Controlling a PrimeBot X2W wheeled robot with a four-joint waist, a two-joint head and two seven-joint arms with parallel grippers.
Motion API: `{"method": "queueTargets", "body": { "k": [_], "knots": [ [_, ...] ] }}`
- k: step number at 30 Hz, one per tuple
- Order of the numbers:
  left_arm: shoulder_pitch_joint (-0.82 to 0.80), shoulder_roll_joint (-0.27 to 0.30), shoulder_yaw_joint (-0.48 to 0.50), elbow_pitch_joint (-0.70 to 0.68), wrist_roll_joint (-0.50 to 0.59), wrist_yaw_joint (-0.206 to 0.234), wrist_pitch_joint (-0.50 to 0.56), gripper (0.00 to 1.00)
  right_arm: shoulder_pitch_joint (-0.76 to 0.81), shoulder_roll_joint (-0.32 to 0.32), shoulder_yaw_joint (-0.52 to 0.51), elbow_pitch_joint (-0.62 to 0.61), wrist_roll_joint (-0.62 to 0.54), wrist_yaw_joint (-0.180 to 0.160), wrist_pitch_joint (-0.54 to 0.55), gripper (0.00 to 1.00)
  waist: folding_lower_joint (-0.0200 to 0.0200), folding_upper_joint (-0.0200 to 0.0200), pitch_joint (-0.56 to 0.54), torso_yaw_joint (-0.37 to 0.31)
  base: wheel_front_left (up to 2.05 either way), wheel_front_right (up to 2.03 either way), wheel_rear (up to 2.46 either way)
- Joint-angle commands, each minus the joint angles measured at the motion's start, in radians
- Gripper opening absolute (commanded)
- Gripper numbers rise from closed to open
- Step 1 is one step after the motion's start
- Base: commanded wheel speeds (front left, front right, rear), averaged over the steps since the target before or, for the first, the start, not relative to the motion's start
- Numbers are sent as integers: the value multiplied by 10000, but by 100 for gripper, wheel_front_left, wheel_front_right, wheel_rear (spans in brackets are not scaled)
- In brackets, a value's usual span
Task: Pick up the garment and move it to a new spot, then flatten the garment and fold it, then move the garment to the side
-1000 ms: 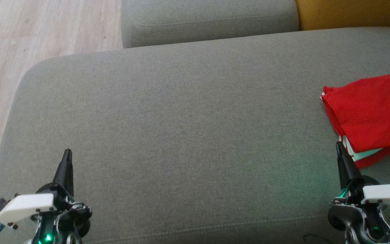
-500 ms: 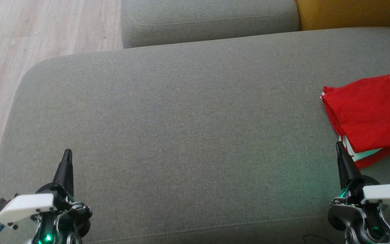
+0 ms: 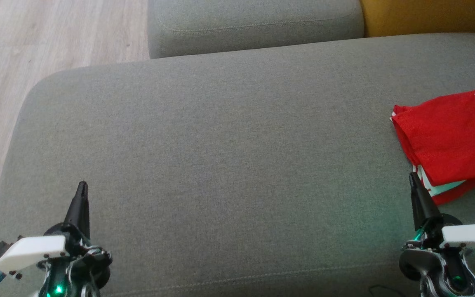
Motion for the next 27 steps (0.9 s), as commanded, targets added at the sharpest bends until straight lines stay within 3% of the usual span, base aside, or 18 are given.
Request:
{"method": "queueTargets", "body": {
  "k": [1,27],
  "knots": [
    [-550,82,353,-291,124,-73,82,0,-486,-114,191,-328,63,0,53,0,0,0,0,0,0,0,0],
    [-550,81,356,-291,126,-73,84,0,-486,-114,191,-328,63,0,53,0,0,0,0,0,0,0,0]
  ]
}}
